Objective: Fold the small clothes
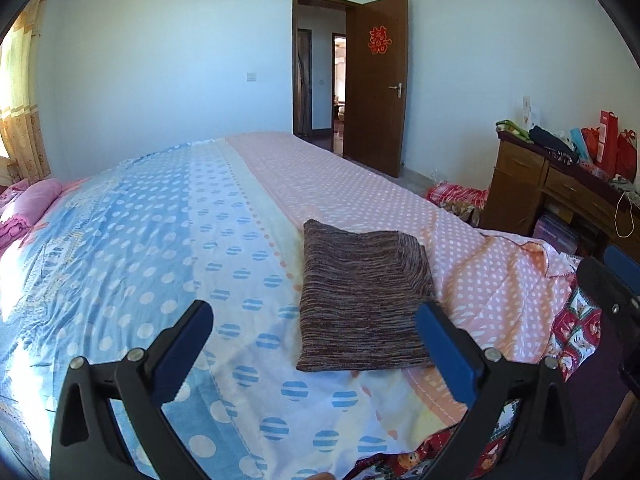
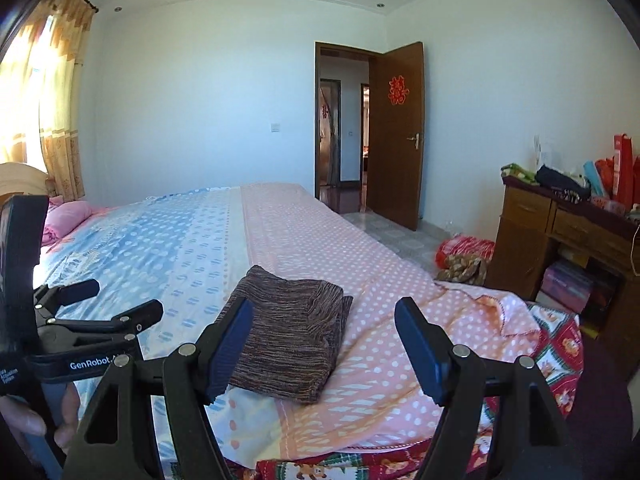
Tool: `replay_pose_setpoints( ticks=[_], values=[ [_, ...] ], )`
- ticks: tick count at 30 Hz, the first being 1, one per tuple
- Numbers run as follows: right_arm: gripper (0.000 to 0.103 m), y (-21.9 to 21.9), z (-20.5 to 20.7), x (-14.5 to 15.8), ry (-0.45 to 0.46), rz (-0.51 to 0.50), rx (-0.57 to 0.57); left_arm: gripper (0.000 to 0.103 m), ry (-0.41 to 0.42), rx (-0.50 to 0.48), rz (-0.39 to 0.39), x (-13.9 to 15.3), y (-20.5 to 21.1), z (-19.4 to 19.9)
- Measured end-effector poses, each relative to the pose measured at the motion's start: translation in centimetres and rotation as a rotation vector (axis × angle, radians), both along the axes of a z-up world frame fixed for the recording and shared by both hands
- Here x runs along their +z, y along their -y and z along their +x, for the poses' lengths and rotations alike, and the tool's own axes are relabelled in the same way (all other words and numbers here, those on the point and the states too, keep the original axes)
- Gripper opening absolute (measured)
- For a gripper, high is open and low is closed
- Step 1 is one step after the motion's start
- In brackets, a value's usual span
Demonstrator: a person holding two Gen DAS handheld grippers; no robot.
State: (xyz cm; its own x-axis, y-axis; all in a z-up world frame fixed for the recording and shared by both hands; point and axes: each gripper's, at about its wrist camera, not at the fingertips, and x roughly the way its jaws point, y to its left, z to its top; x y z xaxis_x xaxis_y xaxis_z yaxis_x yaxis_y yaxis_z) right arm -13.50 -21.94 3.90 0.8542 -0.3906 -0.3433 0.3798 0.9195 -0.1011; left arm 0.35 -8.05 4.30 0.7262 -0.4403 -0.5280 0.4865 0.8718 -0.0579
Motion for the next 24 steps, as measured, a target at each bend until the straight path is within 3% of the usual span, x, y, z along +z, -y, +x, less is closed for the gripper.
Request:
replay_pose_setpoints(
  ticks=[3,7,24],
  values=[
    [0.082,-1.2,-1.4,1.0,0.036,-0.067,-0.024,0.103,0.059,0.029,0.018,1.2,-0.3,-1.4],
    [0.082,-2.3,-2.1,1.9,0.08,-0.075,-0.004,0.103,0.119,0.038,0.017,2.2,-0.5,-3.1],
    [0.082,-1.5,-2.6,1.7,0.092,-0.034,0.007,0.103,0.148,0.048,0.029,2.7,0.1,-4.9]
  ],
)
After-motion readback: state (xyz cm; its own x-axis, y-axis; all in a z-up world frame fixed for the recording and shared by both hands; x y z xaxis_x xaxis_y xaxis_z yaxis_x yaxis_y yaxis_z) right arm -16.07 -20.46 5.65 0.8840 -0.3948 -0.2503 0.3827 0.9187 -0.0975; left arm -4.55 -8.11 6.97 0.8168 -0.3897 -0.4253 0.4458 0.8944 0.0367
